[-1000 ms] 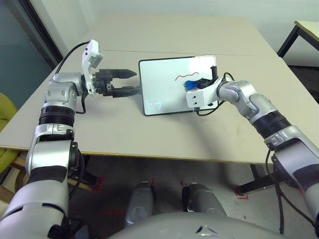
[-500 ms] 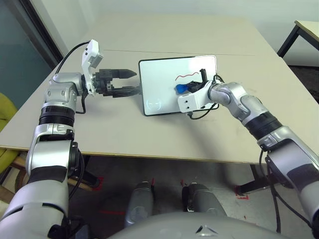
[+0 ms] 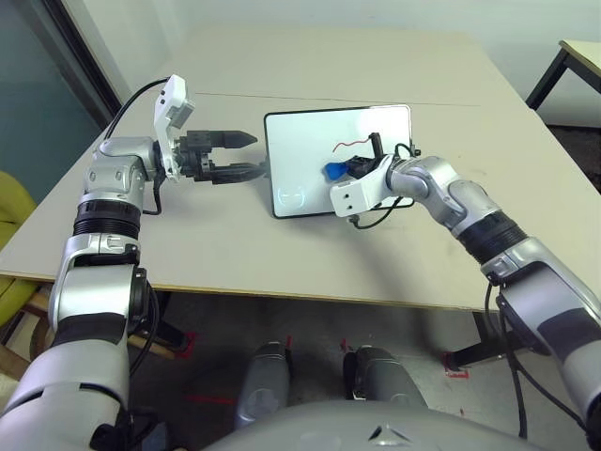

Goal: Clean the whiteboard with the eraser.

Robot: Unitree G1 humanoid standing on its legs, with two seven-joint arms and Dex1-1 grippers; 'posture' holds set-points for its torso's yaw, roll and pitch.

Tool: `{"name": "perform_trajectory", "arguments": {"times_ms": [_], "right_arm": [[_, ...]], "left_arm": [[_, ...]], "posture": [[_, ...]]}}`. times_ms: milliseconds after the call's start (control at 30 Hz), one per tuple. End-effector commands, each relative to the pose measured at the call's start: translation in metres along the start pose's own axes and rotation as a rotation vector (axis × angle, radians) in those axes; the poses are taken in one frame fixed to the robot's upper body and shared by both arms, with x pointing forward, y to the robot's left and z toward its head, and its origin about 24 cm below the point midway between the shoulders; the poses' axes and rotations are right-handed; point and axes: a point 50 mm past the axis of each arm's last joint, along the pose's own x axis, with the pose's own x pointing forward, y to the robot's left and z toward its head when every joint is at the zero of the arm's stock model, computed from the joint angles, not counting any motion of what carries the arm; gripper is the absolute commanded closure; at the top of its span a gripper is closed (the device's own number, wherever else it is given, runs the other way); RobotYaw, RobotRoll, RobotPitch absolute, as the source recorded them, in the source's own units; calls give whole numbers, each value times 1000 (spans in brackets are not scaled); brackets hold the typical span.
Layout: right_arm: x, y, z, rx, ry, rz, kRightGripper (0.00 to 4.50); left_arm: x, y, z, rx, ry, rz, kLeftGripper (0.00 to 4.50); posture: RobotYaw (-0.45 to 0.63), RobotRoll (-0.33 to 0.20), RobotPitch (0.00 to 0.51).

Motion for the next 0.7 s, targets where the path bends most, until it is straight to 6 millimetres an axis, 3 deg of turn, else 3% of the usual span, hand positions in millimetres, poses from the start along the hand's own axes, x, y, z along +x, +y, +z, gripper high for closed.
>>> {"name": "perform_trajectory", "arguments": {"times_ms": [33,367,700], "right_arm": [[-7,4,-21,-4,63,23,4500],[-22,0,-49,20,129,10,4500],[-39,-18,-51,386,12,-84,4500]], "left_arm": [[2,1,3,13,12,-9,0],[2,1,4,14,12,-8,0],[2,2,3,15,12,-2,0]], "posture": [[150,0,17],[147,0,19],[143,0,23]]}}
